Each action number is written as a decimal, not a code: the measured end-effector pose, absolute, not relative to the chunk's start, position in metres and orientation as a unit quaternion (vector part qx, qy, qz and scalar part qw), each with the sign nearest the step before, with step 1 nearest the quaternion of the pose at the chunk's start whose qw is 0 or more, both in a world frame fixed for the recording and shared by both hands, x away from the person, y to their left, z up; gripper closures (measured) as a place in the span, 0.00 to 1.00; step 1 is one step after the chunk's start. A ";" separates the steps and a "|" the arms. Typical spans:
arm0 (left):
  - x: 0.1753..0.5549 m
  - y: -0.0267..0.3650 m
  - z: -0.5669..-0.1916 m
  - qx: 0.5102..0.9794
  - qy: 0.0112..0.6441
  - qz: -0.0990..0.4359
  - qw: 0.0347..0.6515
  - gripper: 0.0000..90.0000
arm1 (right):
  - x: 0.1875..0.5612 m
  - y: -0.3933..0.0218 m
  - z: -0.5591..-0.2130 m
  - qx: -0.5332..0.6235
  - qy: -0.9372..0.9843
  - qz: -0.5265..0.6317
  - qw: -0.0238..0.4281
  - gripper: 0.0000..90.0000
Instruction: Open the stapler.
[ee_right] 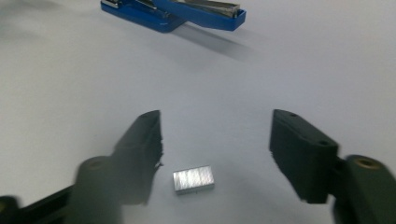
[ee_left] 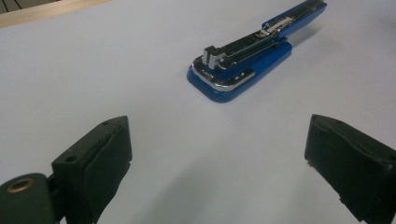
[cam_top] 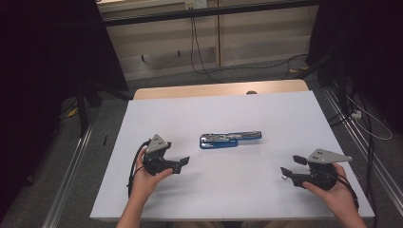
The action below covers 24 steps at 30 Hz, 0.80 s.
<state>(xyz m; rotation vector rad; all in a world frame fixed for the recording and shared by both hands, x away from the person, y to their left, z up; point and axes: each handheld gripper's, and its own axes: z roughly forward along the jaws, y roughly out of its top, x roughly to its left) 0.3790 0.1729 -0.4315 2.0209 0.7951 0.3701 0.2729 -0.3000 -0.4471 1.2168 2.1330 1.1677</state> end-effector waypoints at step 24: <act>0.378 0.167 -0.433 0.826 0.309 0.151 0.446 0.11 | 0.257 -0.303 -0.458 0.425 0.797 0.392 0.174 0.66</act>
